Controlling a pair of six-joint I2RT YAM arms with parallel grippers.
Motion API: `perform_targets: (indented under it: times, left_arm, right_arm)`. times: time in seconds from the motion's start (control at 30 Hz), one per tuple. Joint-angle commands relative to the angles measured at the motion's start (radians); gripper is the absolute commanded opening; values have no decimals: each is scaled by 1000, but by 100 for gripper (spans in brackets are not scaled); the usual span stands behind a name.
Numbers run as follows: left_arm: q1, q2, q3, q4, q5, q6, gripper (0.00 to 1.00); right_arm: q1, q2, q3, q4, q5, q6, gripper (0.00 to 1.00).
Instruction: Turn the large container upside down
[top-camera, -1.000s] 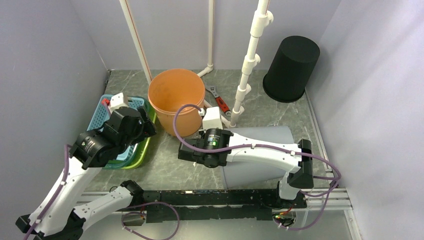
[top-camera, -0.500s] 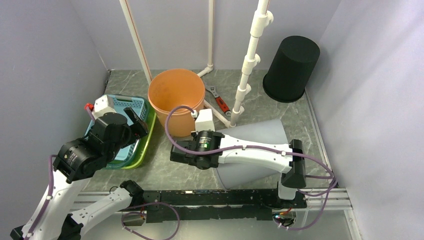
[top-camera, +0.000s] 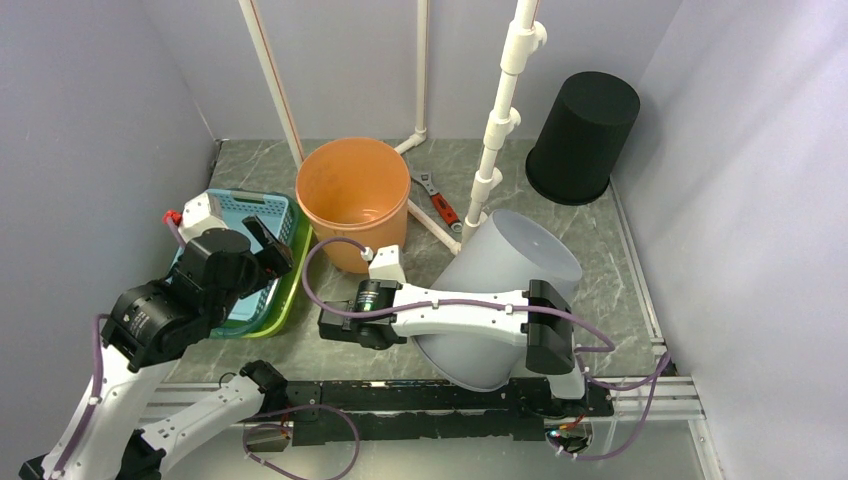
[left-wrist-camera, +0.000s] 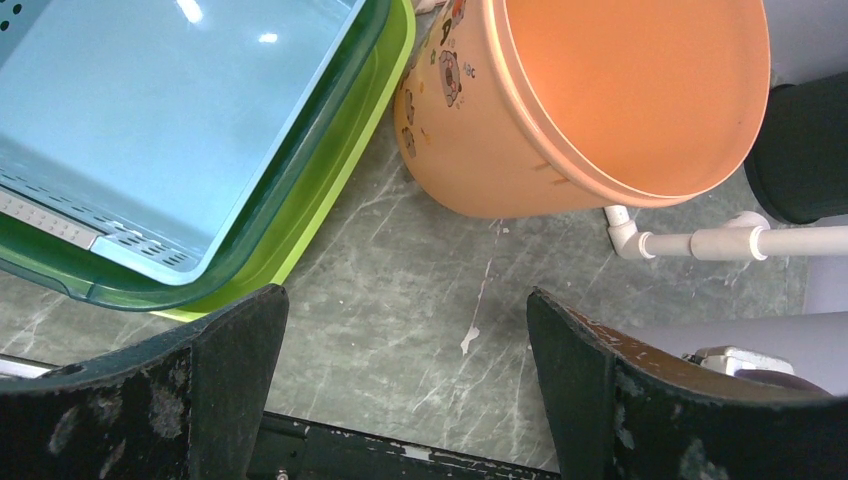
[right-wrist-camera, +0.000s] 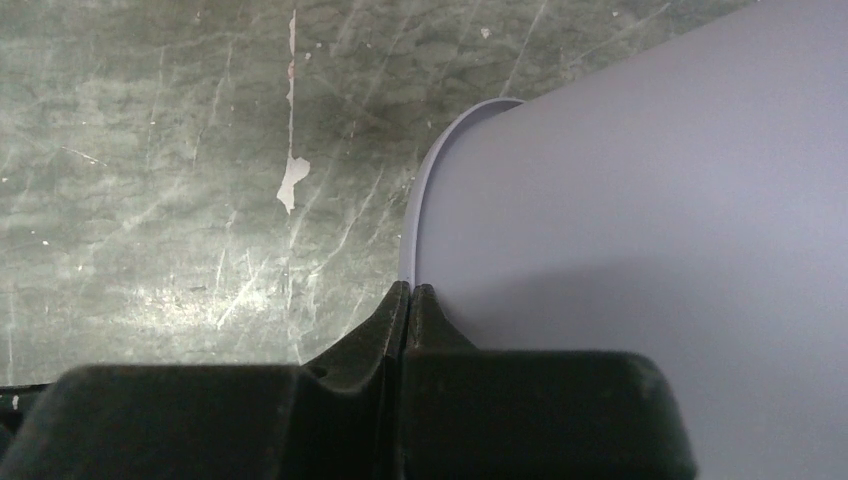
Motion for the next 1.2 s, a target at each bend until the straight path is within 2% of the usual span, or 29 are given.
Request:
perform_targets:
  times: [0.0, 0.5, 0.93, 1.17]
  left_arm:
    - [-3, -16, 7, 1, -25, -17, 95]
    - [-3, -23, -6, 6, -18, -18, 95]
    - [-3, -49, -25, 7, -8, -30, 95]
    - [-3, -48, -23, 5, -5, -32, 95]
  right_arm:
    - [1, -3, 0, -28, 13, 36, 0]
    - [0, 133, 42, -28, 26, 94, 0]
    - [-14, 188, 30, 52, 5, 53, 0]
    - [-33, 267, 99, 46, 28, 51, 0]
